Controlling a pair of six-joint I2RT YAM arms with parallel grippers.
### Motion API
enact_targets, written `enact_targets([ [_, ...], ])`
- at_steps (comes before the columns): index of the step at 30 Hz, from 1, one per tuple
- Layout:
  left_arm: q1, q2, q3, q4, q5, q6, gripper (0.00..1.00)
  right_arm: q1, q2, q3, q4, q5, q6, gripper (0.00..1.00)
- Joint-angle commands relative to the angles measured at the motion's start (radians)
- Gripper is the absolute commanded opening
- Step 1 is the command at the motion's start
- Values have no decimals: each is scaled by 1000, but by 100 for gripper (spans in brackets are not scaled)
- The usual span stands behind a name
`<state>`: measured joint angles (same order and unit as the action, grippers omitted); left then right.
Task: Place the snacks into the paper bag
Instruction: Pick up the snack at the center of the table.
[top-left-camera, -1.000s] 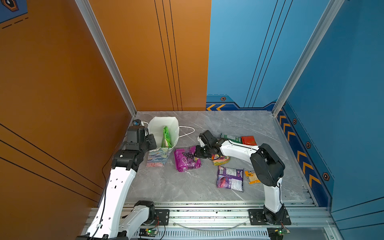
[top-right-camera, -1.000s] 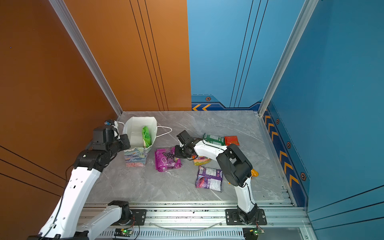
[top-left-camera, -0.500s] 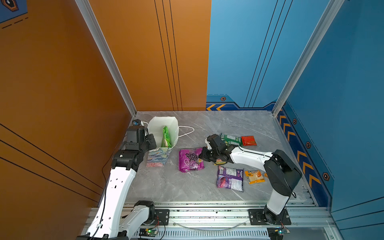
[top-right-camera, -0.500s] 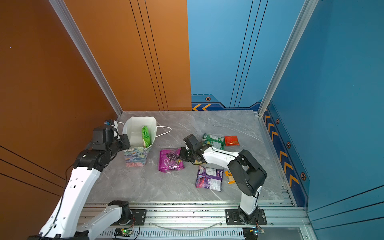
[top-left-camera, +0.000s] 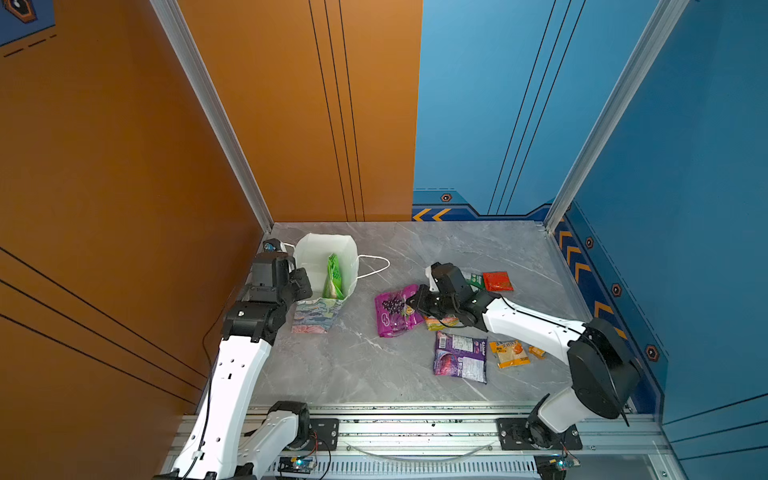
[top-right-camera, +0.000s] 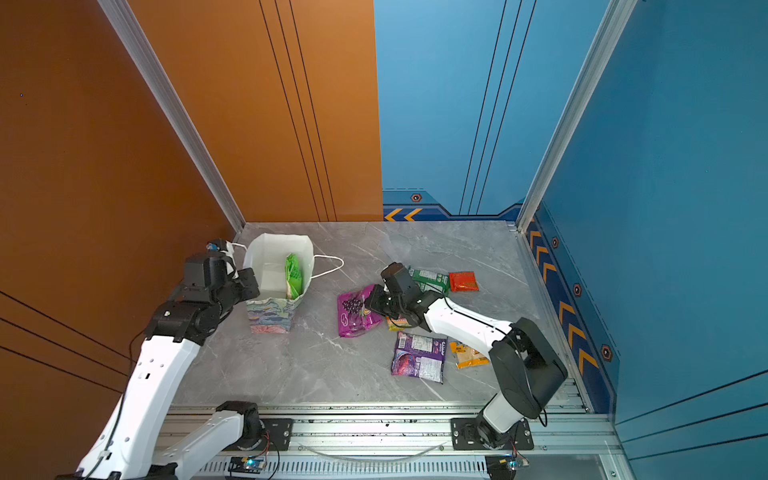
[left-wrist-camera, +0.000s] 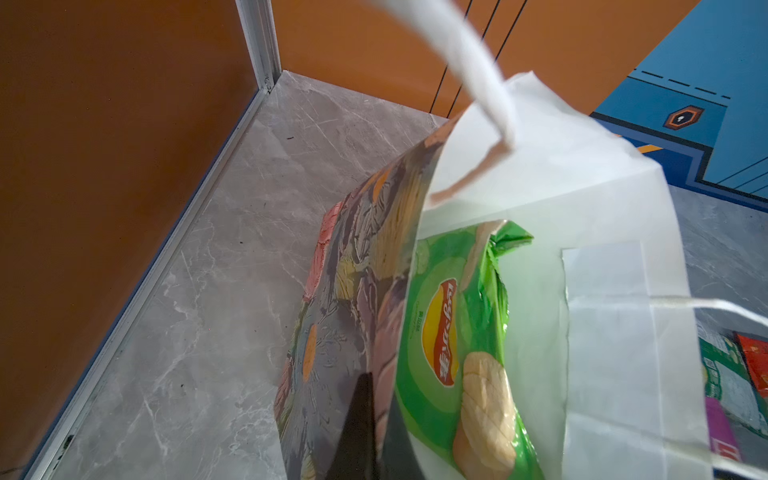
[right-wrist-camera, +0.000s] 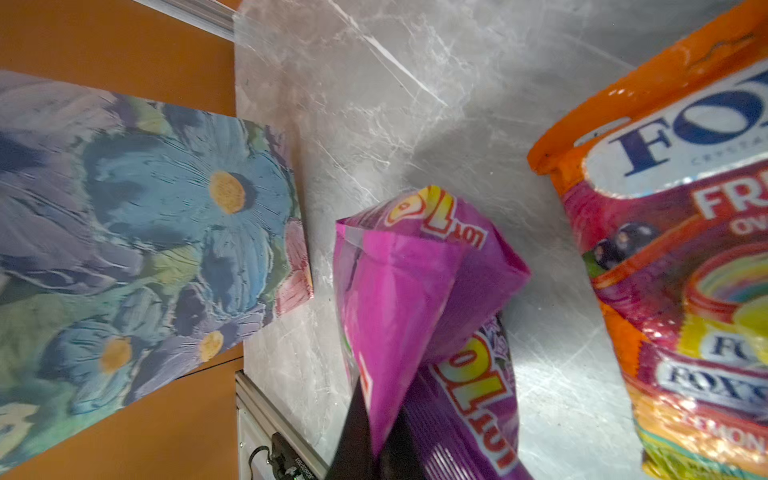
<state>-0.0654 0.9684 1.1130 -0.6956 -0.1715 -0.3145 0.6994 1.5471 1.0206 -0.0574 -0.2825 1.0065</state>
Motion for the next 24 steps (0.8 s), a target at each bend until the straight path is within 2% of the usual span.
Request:
enact_targets([
  [1,-7,-10,26,13,-49,14,0,-37,-89,-1,39,28,-18,0],
  [5,-65,-1,69,-25,-140,21,0,-58,-143,-5,18,39,-35,0],
  [10,-180,31,109,-72,-265,24,0,-85,-205,-8,-8,57,-53,0],
  [24,-310,134,191,-138,-353,-61,0,-162,-311,41,-62,78,-79,0],
])
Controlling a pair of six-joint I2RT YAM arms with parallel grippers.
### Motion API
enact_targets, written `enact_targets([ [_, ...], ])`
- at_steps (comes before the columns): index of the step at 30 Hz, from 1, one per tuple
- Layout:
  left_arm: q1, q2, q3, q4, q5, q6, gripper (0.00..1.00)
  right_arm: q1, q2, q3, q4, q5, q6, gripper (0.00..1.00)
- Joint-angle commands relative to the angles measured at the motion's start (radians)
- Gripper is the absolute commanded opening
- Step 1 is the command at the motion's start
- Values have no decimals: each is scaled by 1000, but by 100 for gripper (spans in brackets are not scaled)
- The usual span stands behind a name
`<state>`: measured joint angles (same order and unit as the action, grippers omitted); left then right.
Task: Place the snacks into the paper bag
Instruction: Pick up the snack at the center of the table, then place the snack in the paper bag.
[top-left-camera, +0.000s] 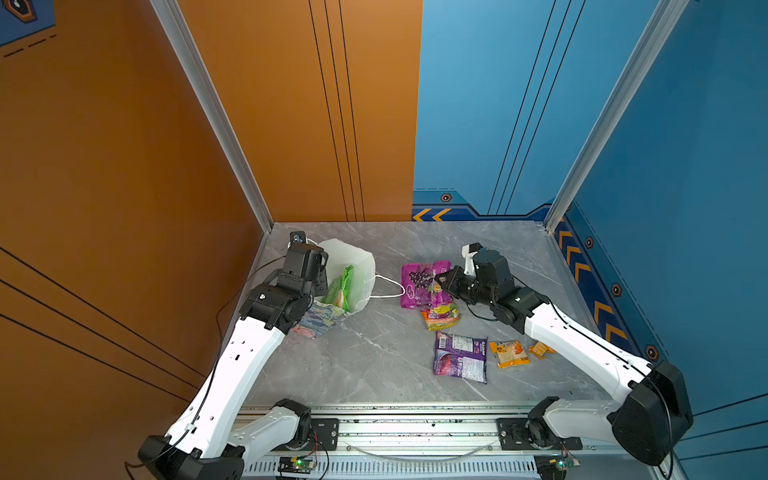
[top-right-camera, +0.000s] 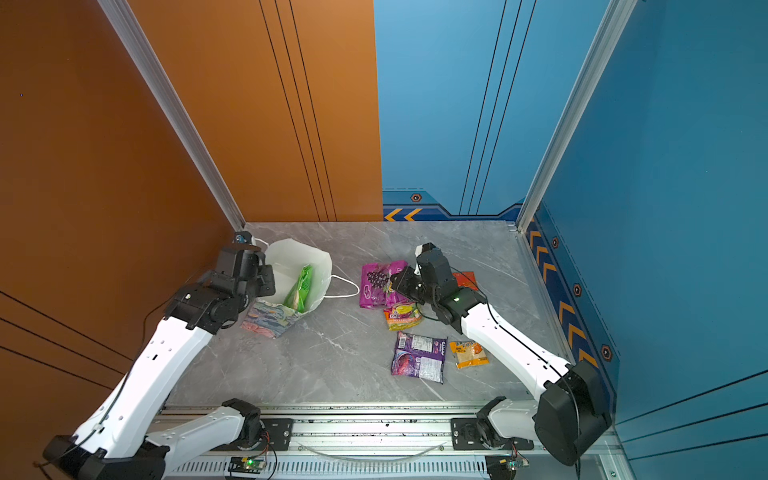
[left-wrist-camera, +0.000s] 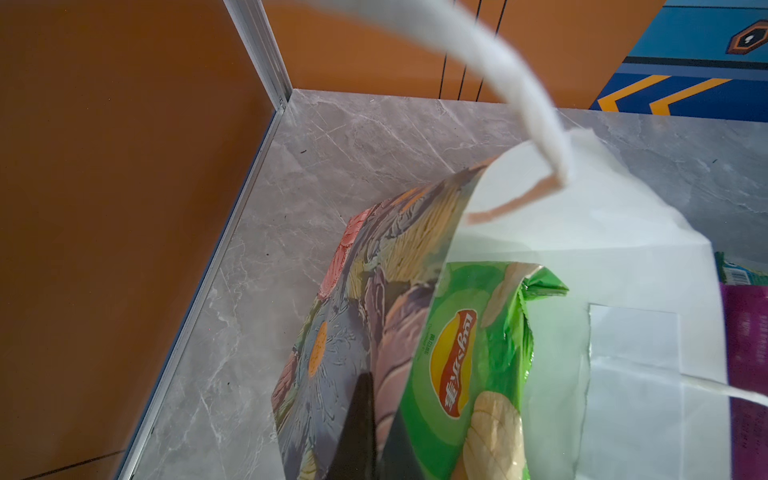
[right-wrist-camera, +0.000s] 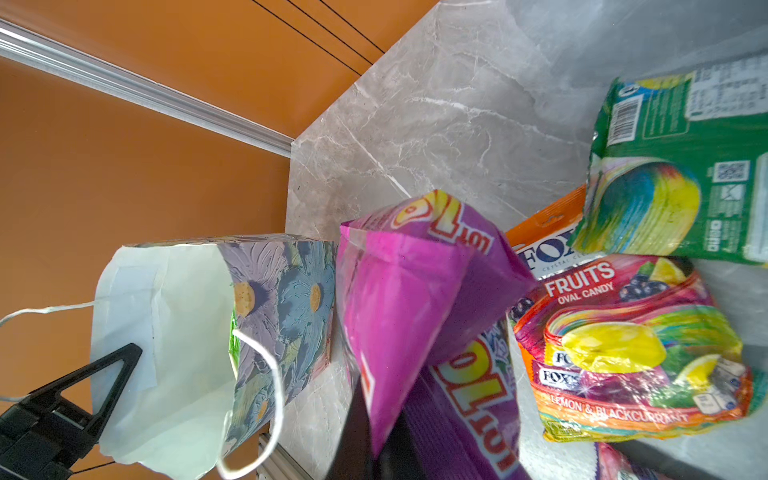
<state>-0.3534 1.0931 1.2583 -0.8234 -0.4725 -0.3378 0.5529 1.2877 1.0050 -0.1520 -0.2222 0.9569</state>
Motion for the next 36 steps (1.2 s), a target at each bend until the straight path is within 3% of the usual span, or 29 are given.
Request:
enact_targets([
  [1,-32,19,53,-12,-58,-46,0,-20,-58,71,24,20,-35,0],
  [16,-120,169,150,-14,-99,-118,0,-20,-82,314,-57,61,-90,0],
  [26,-153,245,203,-15,-93,-154,0,80,-22,444,-45,66,-81,0],
  [36,-182,278,240,-15,-91,-179,0,211,75,455,30,68,-25,0],
])
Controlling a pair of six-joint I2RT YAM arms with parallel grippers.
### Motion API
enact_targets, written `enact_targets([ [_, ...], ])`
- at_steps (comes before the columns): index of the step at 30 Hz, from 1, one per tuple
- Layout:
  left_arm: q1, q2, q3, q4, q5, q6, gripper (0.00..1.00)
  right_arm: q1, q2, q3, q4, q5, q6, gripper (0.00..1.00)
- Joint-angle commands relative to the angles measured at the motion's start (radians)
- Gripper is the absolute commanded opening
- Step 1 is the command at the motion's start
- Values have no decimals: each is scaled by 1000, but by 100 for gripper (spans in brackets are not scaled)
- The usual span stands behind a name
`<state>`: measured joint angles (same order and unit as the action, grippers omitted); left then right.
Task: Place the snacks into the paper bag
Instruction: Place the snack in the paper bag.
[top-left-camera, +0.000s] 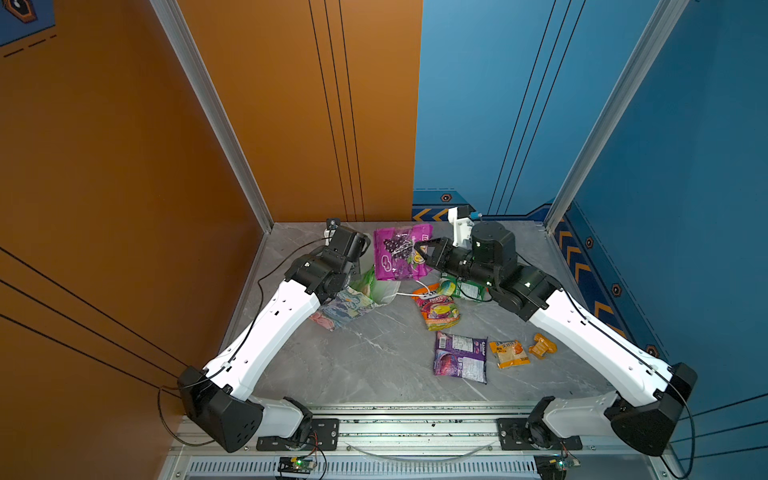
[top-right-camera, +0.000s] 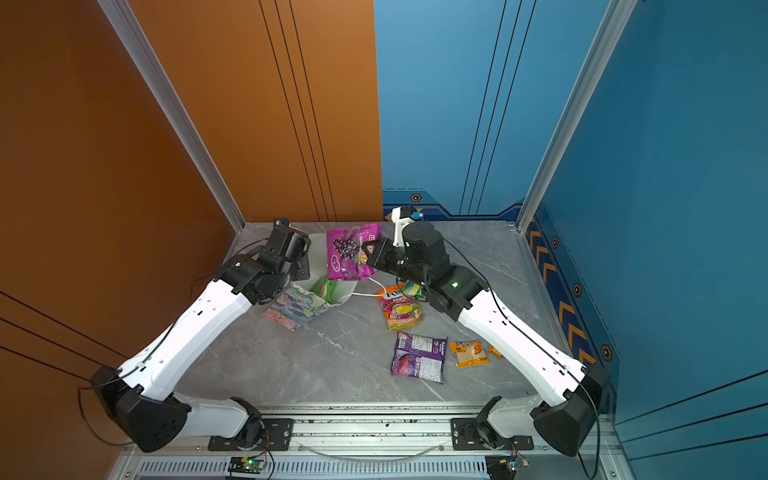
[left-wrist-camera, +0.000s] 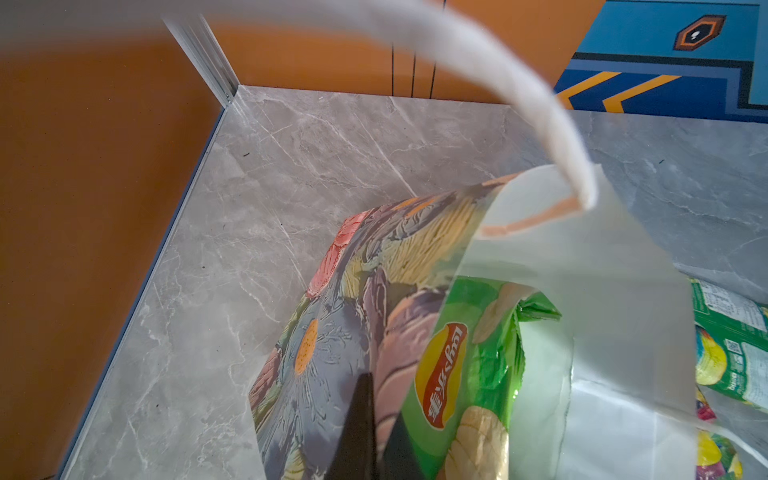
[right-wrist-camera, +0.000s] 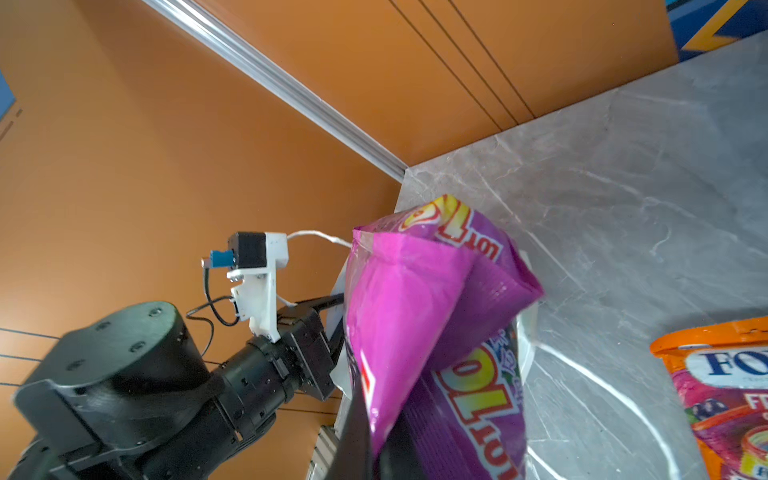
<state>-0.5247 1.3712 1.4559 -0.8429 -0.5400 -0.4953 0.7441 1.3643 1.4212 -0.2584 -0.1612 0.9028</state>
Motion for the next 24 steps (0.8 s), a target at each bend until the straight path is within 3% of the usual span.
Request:
enact_targets([
  [1,-12,0,43,4,-24,-27,0,26,6,35,144,8,36,0],
  [24,-91,-21,12,33,-46,-73,0,75,117,20,254,-9,157,0],
])
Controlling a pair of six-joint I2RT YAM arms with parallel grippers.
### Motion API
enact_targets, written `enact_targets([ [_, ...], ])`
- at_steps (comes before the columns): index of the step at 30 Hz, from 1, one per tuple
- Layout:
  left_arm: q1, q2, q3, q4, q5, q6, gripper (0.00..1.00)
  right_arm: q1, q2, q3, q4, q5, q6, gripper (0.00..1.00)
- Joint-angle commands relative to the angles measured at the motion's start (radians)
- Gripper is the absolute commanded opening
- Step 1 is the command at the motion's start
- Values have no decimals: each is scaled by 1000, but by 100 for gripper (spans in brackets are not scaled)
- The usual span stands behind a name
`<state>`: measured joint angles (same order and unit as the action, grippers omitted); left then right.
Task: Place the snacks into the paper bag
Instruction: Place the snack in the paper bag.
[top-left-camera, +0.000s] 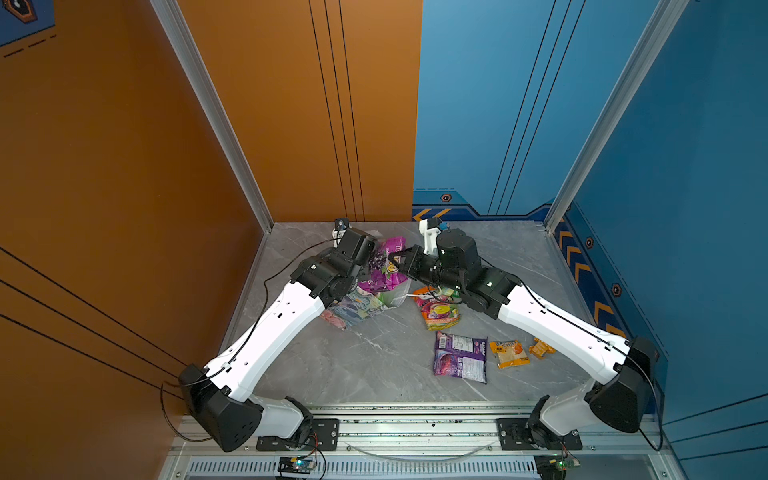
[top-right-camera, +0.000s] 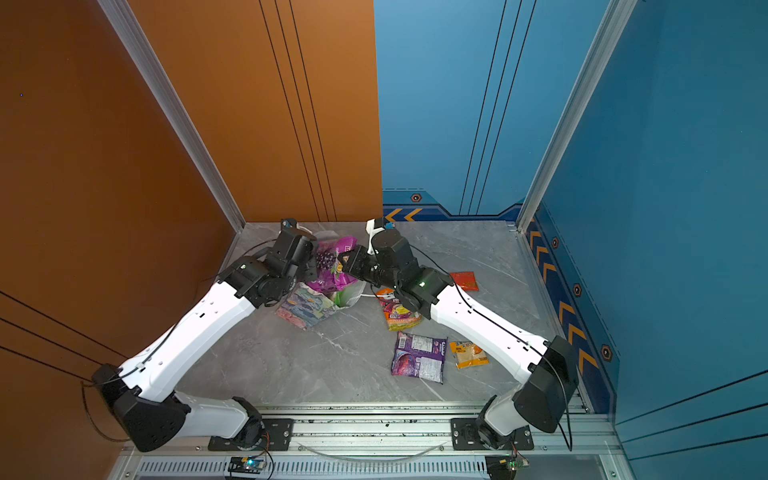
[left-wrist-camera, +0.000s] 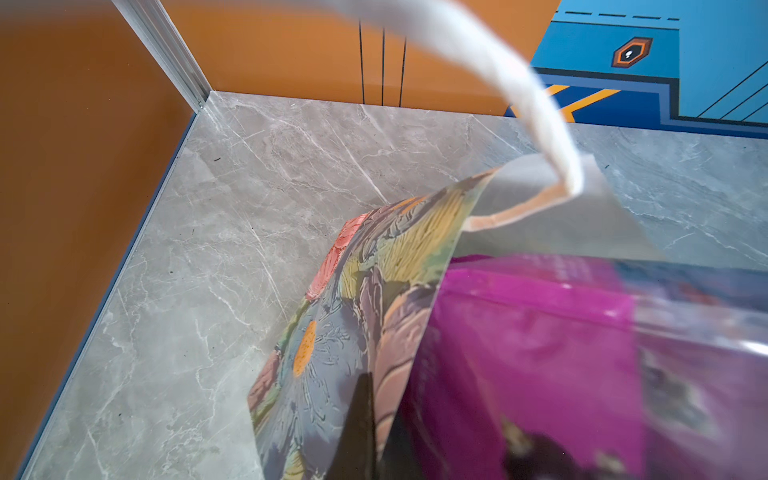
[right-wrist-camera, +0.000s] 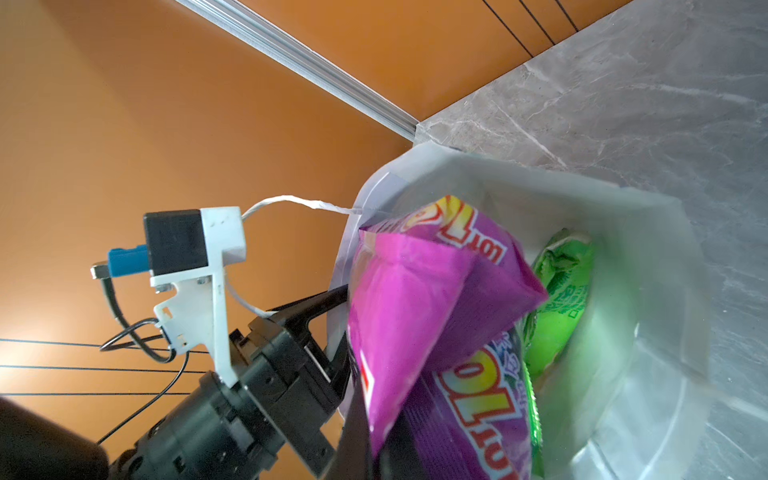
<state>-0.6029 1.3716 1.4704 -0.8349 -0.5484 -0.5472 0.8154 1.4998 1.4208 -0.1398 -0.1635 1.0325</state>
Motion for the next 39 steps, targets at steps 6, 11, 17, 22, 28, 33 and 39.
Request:
enact_targets([
  [6,-47,-43,-27,38,-44,-49,0,6,19,40,124,-8,55,0],
  [11,-84,-55,-51,40,-70,-84,0,34,69,103,17,45,5,0],
  [17,-107,-62,-60,56,-86,-90,0,49,133,135,-30,57,0,0],
  [22,-114,-78,-77,69,-96,-95,0,54,161,140,-71,101,-17,0],
  [28,-117,-87,-98,72,-90,-109,0,66,188,162,-119,154,-41,0],
  [33,-118,-92,-105,80,-66,-122,0,79,232,188,-130,165,-47,0],
  [39,-118,-110,-116,91,-30,-138,0,67,291,196,-83,107,-6,0],
])
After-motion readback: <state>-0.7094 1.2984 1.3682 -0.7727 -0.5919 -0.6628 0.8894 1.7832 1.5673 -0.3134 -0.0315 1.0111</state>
